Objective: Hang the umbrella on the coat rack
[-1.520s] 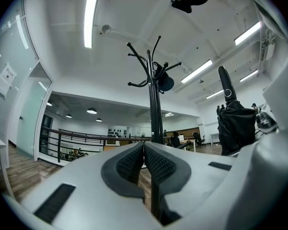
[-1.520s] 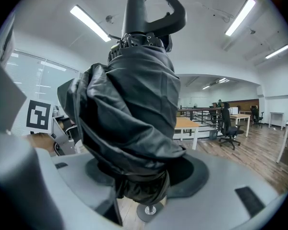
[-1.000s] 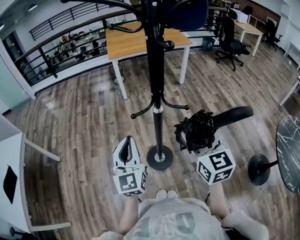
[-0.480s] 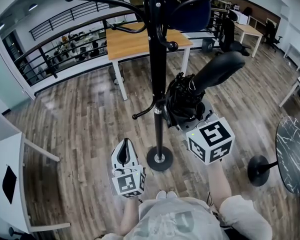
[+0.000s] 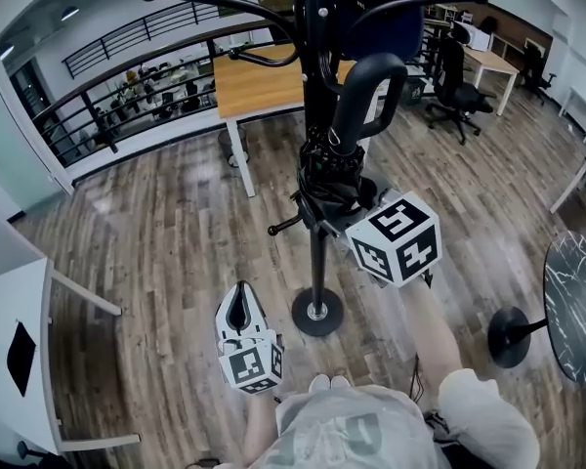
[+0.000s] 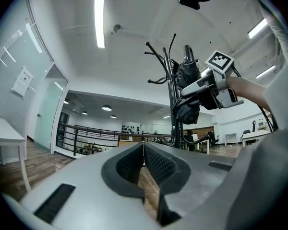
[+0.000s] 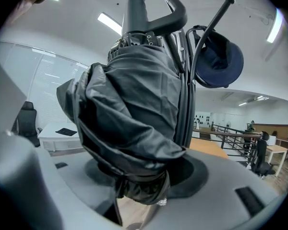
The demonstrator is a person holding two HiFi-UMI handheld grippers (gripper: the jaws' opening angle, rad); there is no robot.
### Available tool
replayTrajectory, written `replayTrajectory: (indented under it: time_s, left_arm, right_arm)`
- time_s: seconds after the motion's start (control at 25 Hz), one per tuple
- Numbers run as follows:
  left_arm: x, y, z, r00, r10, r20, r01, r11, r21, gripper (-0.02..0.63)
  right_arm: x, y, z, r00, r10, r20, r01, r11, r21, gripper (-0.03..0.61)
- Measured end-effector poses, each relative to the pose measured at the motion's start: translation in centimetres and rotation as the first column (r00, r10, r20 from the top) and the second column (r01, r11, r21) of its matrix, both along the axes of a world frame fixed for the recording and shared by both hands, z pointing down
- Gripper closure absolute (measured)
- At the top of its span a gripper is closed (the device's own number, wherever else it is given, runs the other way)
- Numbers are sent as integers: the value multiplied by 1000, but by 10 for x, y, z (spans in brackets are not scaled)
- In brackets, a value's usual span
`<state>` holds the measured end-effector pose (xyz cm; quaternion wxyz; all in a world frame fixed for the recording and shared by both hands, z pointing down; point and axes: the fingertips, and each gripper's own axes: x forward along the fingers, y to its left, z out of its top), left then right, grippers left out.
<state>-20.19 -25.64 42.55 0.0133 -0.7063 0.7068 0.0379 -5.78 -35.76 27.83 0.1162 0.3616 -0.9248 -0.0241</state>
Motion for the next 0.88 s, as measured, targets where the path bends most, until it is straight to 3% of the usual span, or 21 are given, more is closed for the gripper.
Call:
replayTrajectory:
  time_s: [0.32,0.88]
  left_arm:
    - [-21,4,7,999,-49,-9,49,999,-17,586]
    - [-23,2,8,997,-75,14,75,997,-26,586]
  right_arm:
    - [-8,-17,18,998,2,-64,-6,998,-59,308]
    - [-4,-41,63,994,-3,-112,-19,981,-193,307]
